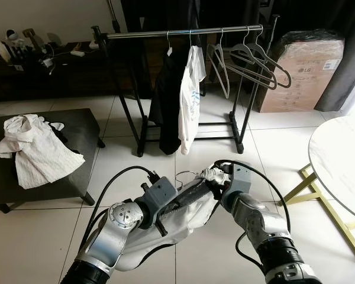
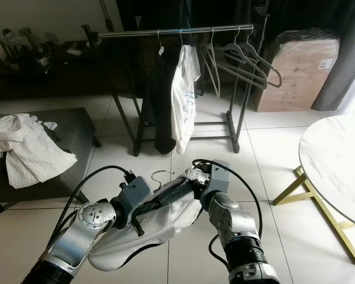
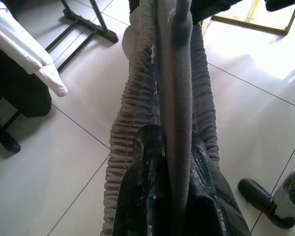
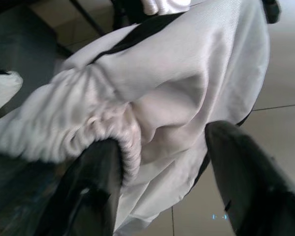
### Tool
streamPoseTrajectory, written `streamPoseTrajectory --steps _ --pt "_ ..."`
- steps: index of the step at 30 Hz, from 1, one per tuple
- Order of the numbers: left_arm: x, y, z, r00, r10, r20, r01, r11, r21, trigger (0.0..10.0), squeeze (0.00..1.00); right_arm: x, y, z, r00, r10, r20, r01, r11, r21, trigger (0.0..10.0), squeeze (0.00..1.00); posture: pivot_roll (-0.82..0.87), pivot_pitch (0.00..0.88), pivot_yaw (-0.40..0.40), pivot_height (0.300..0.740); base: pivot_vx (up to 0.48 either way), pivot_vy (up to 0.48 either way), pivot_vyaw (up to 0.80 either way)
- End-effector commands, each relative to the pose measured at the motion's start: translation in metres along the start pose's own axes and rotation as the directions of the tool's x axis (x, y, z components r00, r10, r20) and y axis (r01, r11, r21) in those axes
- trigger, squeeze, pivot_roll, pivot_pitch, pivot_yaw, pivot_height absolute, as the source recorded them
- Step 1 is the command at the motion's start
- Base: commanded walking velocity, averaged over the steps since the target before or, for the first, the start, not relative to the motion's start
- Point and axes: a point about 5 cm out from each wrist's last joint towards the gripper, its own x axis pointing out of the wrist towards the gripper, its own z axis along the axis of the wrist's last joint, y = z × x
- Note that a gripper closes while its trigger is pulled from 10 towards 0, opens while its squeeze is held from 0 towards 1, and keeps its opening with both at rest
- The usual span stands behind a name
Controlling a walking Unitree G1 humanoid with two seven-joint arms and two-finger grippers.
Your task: Hang hanger
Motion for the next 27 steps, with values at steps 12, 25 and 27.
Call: streamPoseTrajectory --steps 12,25,27 --pt "-0.002 0.004 -0.009 0.995 0.057 -0.083 -0.055 0.998 0.017 10.0 0.00 -0.004 0.002 0.037 0.975 -0.063 0.214 0.112 0.967 -0.227 10.0 0.00 0.00 0.184 0.040 0.740 0.000 0.000 0.00" --pt "-0.005 -0.001 -0.017 0.991 0.021 -0.130 -0.020 1.000 0.010 10.0 0.00 -0.003 -0.024 0.033 0.943 -0.257 0.210 0.305 0.922 -0.241 10.0 0.00 0.00 0.188 0.040 0.740 0.000 0.000 0.00" --pt "-0.006 -0.002 -0.014 0.994 0.015 -0.107 -0.013 1.000 0.017 10.0 0.00 -0.002 -0.027 0.027 0.947 -0.267 0.182 0.308 0.915 -0.260 10.0 0.00 0.00 0.187 0.040 0.740 0.000 0.000 0.00"
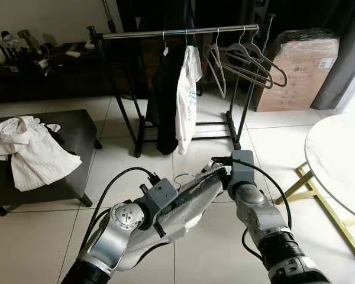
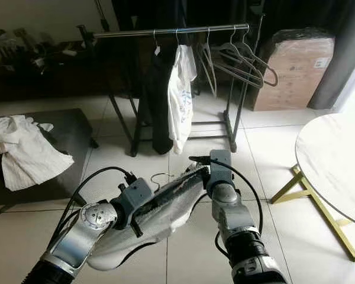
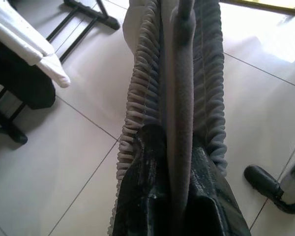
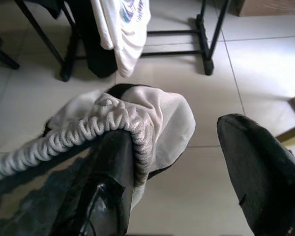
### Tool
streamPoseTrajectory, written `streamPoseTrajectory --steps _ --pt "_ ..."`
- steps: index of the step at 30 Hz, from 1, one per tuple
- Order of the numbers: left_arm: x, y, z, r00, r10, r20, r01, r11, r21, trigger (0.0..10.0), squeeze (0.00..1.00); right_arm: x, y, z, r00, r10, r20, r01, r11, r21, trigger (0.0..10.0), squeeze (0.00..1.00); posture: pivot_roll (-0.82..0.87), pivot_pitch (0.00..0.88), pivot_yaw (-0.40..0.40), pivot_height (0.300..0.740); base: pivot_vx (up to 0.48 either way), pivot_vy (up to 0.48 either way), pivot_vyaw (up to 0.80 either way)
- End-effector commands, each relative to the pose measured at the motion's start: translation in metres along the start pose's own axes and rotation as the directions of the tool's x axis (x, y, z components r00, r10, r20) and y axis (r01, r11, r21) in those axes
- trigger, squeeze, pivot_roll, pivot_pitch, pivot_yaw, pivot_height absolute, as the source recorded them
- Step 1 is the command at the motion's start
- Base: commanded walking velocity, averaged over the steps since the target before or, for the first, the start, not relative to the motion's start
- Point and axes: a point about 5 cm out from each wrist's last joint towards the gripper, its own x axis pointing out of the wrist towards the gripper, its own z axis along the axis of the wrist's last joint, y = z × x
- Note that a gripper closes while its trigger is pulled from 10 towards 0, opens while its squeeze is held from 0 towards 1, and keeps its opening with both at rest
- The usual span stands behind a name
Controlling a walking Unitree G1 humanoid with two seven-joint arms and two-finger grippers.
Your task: Hang hanger
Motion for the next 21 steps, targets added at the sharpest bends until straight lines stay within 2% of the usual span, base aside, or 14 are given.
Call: streamPoseTrajectory --steps 1,6,11,15,21 --pt "-0.006 0.000 -0.010 1.000 -0.009 -0.026 0.008 1.000 -0.004 10.0 0.00 0.002 -0.014 0.000 0.998 -0.070 -0.006 0.070 0.997 -0.020 10.0 0.00 0.00 0.187 0.040 0.740 0.000 0.000 0.00" --pt "-0.013 -0.003 -0.005 0.998 -0.058 0.012 0.058 0.998 0.014 10.0 0.00 0.003 -0.020 -0.010 0.994 -0.105 -0.043 0.103 0.994 -0.039 10.0 0.00 0.01 0.190 0.038 0.740 0.000 0.000 0.00" --pt "-0.022 -0.006 -0.012 0.995 -0.097 -0.014 0.097 0.994 0.056 10.0 0.00 0.004 -0.029 -0.016 0.989 -0.137 -0.062 0.134 0.990 -0.051 10.0 0.00 0.01 0.191 0.036 0.740 0.000 0.000 0.00" --pt "-0.037 -0.010 -0.015 0.989 -0.145 -0.019 0.146 0.985 0.094 10.0 0.00 0.005 -0.046 -0.021 0.980 -0.184 -0.078 0.180 0.982 -0.063 10.0 0.00 0.02 0.192 0.035 0.740 0.000 0.000 0.00" --pt "-0.056 -0.002 -0.029 0.984 -0.153 -0.091 0.165 0.976 0.139 10.0 0.00 0.006 -0.062 -0.021 0.971 -0.224 -0.079 0.218 0.973 -0.075 10.0 0.00 0.02 0.194 0.032 0.740 0.000 0.000 0.00"
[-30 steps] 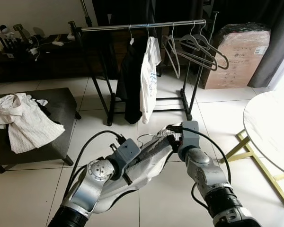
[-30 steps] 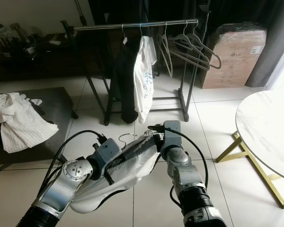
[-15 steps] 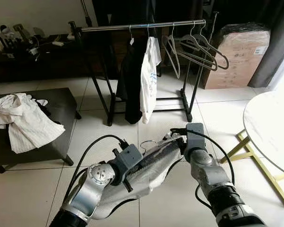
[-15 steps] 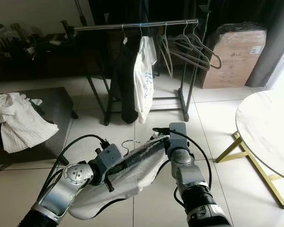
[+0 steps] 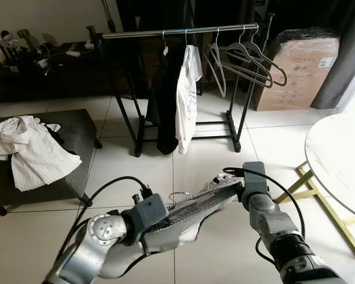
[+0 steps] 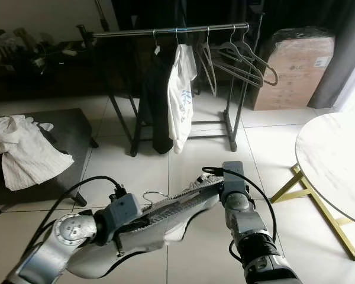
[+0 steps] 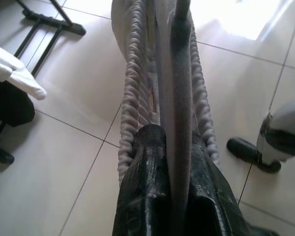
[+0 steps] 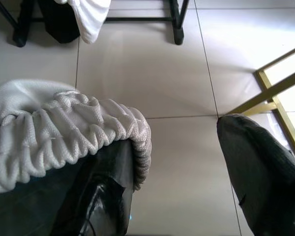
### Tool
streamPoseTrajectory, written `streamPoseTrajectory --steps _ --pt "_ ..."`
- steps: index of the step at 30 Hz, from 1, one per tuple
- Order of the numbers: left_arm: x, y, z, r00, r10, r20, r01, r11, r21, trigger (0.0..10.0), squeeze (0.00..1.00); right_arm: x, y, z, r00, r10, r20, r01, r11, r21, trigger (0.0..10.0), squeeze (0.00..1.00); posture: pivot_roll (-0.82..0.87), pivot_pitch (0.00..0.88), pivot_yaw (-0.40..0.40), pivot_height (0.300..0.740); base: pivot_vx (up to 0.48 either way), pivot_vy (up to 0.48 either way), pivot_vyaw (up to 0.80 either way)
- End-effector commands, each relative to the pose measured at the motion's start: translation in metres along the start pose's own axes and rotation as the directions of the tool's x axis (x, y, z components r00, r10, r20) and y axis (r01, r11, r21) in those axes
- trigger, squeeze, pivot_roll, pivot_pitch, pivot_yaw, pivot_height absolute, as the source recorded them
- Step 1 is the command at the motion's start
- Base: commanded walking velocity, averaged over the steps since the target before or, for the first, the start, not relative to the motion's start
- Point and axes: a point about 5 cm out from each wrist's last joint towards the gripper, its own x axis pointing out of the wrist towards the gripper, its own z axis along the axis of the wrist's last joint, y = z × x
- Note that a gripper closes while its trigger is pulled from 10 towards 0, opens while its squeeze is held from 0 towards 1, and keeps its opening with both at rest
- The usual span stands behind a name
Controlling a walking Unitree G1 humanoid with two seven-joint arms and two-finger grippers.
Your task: Hang hanger
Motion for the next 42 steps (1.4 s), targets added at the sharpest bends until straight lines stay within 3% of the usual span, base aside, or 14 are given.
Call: streamPoseTrajectory --steps 1,4,7,16,21,25,29,30,31,33,37,40,42 --pt "-0.013 0.002 -0.020 0.996 -0.012 -0.088 0.012 1.000 -0.008 10.0 0.00 0.003 -0.033 0.008 0.992 -0.125 0.025 0.125 0.992 -0.001 10.0 0.00 0.02 0.194 0.032 0.740 0.000 0.000 0.00" --pt "-0.020 0.001 -0.023 0.994 -0.023 -0.109 0.024 1.000 0.008 10.0 0.00 0.004 -0.037 0.009 0.990 -0.137 0.031 0.137 0.990 -0.016 10.0 0.00 0.02 0.194 0.032 0.740 0.000 0.000 0.00" --pt "-0.023 0.004 -0.028 0.989 0.031 -0.145 -0.025 0.999 0.044 10.0 0.00 0.005 -0.039 0.010 0.990 -0.139 0.032 0.140 0.990 -0.017 10.0 0.00 0.02 0.193 0.030 0.740 0.000 0.000 0.00" --pt "-0.043 0.006 -0.034 0.982 0.124 -0.146 -0.125 0.992 -0.004 10.0 0.00 0.007 -0.058 0.001 0.986 -0.168 -0.001 0.168 0.986 -0.023 10.0 0.00 0.02 0.192 0.026 0.740 0.000 0.000 0.00" --pt "-0.054 0.005 -0.039 0.981 0.107 -0.162 -0.110 0.994 -0.015 10.0 0.00 0.008 -0.060 -0.007 0.987 -0.159 -0.033 0.159 0.987 -0.004 10.0 0.00 0.03 0.192 0.025 0.740 0.000 0.000 0.00" --pt "-0.055 0.002 -0.044 0.974 0.101 -0.201 -0.107 0.994 -0.022 10.0 0.00 0.008 -0.052 -0.012 0.992 -0.117 -0.047 0.118 0.993 0.030 10.0 0.00 0.03 0.192 0.025 0.740 0.000 0.000 0.00" --pt "-0.048 -0.001 -0.040 0.977 0.103 -0.188 -0.112 0.993 -0.041 10.0 0.00 0.008 -0.035 -0.013 0.998 -0.008 -0.059 0.015 0.991 0.133 10.0 0.00 0.03 0.193 0.026 0.740 0.000 0.000 0.00" --pt "-0.045 -0.003 -0.038 0.980 0.096 -0.176 -0.106 0.993 -0.048 10.0 0.00 0.008 -0.025 -0.015 0.995 0.072 -0.070 -0.056 0.978 0.199 3.1 0.00 0.03 0.193 0.026 0.740 0.000 0.000 0.00" --pt "-0.044 -0.004 -0.038 0.981 0.093 -0.171 -0.103 0.993 -0.051 10.0 0.00 0.007 -0.018 -0.016 0.989 0.124 -0.078 -0.104 0.970 0.222 0.0 0.00 0.03 0.192 0.026 0.740 0.000 0.000 0.00" --pt "-0.042 -0.004 -0.037 0.982 0.091 -0.167 -0.102 0.993 -0.054 10.0 0.00 0.005 -0.008 -0.021 0.971 0.216 -0.103 -0.183 0.948 0.260 0.0 0.00 0.03 0.194 0.026 0.740 0.000 0.000 0.00" --pt "-0.041 -0.002 -0.036 0.982 0.110 -0.155 -0.122 0.990 -0.070 10.0 0.00 0.002 0.003 -0.029 0.938 0.318 -0.136 -0.276 0.926 0.256 0.0 0.00 0.03 0.194 0.026 0.740 0.000 0.000 0.00" --pt "-0.041 0.002 -0.033 0.981 0.146 -0.131 -0.158 0.983 -0.088 10.0 0.00 -0.002 0.015 -0.037 0.887 0.438 -0.149 -0.388 0.879 0.276 0.0 0.00 0.03 0.192 0.025 0.740 0.000 0.000 0.00" --pt "-0.041 0.004 -0.032 0.980 0.159 -0.122 -0.171 0.981 -0.095 10.0 0.00 -0.003 0.016 -0.038 0.881 0.448 -0.150 -0.398 0.874 0.278 0.0 0.00 0.03 0.192 0.025 0.740 0.000 0.000 0.00"
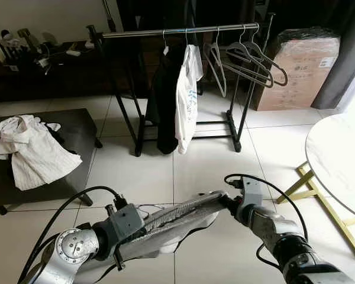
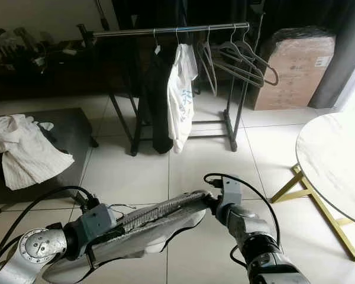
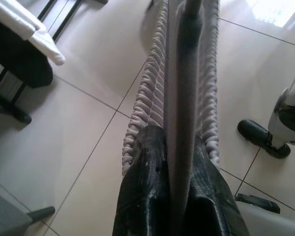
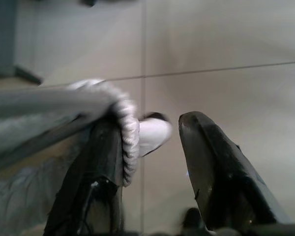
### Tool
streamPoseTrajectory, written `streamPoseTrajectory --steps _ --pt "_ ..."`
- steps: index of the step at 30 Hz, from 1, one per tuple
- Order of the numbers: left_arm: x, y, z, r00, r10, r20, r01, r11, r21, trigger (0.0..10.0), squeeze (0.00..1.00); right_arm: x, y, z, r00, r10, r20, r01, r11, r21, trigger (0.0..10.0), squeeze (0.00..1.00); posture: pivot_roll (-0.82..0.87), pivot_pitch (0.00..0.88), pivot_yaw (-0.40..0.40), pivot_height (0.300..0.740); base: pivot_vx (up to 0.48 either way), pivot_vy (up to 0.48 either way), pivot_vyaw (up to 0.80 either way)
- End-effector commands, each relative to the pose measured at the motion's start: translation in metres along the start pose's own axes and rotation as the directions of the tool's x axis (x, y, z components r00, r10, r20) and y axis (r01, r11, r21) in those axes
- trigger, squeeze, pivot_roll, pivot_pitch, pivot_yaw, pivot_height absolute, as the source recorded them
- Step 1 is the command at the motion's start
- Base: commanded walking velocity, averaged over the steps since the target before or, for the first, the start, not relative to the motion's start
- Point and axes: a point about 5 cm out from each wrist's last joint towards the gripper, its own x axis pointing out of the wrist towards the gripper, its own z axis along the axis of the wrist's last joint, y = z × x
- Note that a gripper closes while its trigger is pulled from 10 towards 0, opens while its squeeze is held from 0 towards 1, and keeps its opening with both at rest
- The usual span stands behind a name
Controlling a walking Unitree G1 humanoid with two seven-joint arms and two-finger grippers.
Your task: Hang hanger
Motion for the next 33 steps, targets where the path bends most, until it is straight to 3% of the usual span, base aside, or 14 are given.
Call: streamPoseTrajectory --steps 1,8,14,17,21,23,26,27,29,31,33 --pt "-0.005 0.012 -0.005 0.997 0.074 -0.015 -0.075 0.996 -0.049 10.0 0.00 -0.001 -0.004 -0.010 0.999 0.011 -0.033 -0.011 1.000 0.004 0.0 0.00 0.03 0.193 0.025 0.740 0.000 0.000 0.00" --pt "-0.003 0.016 0.004 0.992 0.118 0.044 -0.112 0.986 -0.124 10.0 0.00 -0.001 -0.001 -0.018 0.997 0.059 -0.055 -0.057 0.997 0.044 0.0 0.00 0.03 0.191 0.026 0.740 0.000 0.000 0.00" --pt "-0.003 0.014 0.017 0.984 0.100 0.146 -0.062 0.968 -0.241 10.0 0.00 -0.001 0.006 -0.023 0.988 0.140 -0.069 -0.137 0.989 0.048 0.0 0.00 0.04 0.189 0.025 0.740 0.000 0.000 0.00" --pt "-0.002 0.014 0.017 0.984 0.100 0.148 -0.062 0.968 -0.244 10.0 0.00 0.000 0.010 -0.021 0.985 0.165 -0.047 -0.163 0.985 0.054 0.0 0.00 0.04 0.189 0.025 0.740 0.000 0.000 0.00" --pt "0.003 0.019 0.015 0.976 0.175 0.130 -0.137 0.956 -0.258 10.0 0.00 -0.002 0.020 -0.011 0.964 0.265 0.010 -0.265 0.963 0.058 0.0 0.00 0.03 0.189 0.025 0.740 0.000 0.000 0.00" --pt "0.011 0.022 0.019 0.962 0.224 0.155 -0.163 0.929 -0.332 10.0 0.00 -0.007 0.033 -0.003 0.914 0.405 0.035 -0.404 0.914 -0.019 0.0 0.00 0.03 0.192 0.023 0.740 0.000 0.000 0.00" --pt "0.015 0.024 0.024 0.947 0.262 0.185 -0.179 0.911 -0.372 10.0 0.00 -0.012 0.042 -0.002 0.872 0.489 0.025 -0.485 0.870 -0.089 0.0 0.00 0.03 0.195 0.022 0.740 0.000 0.000 0.00" --pt "0.020 0.029 0.029 0.916 0.339 0.213 -0.218 0.869 -0.445 10.0 0.00 -0.017 0.046 -0.003 0.832 0.554 0.003 -0.549 0.825 -0.135 0.0 0.00 0.03 0.195 0.022 0.740 0.000 0.000 0.00" --pt "0.025 0.034 0.035 0.871 0.430 0.238 -0.254 0.807 -0.533 10.0 0.00 -0.021 0.051 -0.005 0.793 0.608 -0.032 -0.603 0.777 -0.180 0.0 0.00 0.03 0.195 0.021 0.740 0.000 0.000 0.00" --pt "0.028 0.035 0.045 0.828 0.483 0.285 -0.248 0.770 -0.587 10.0 0.00 -0.024 0.052 -0.012 0.770 0.633 -0.084 -0.633 0.740 -0.228 0.0 0.00 0.03 0.195 0.020 0.740 0.000 0.000 0.00" --pt "0.030 0.035 0.055 0.789 0.526 0.318 -0.266 0.759 -0.595 10.0 0.00 -0.025 0.052 -0.013 0.757 0.646 -0.096 -0.649 0.728 -0.222 0.0 0.00 0.02 0.195 0.018 0.740 0.000 0.000 0.00"
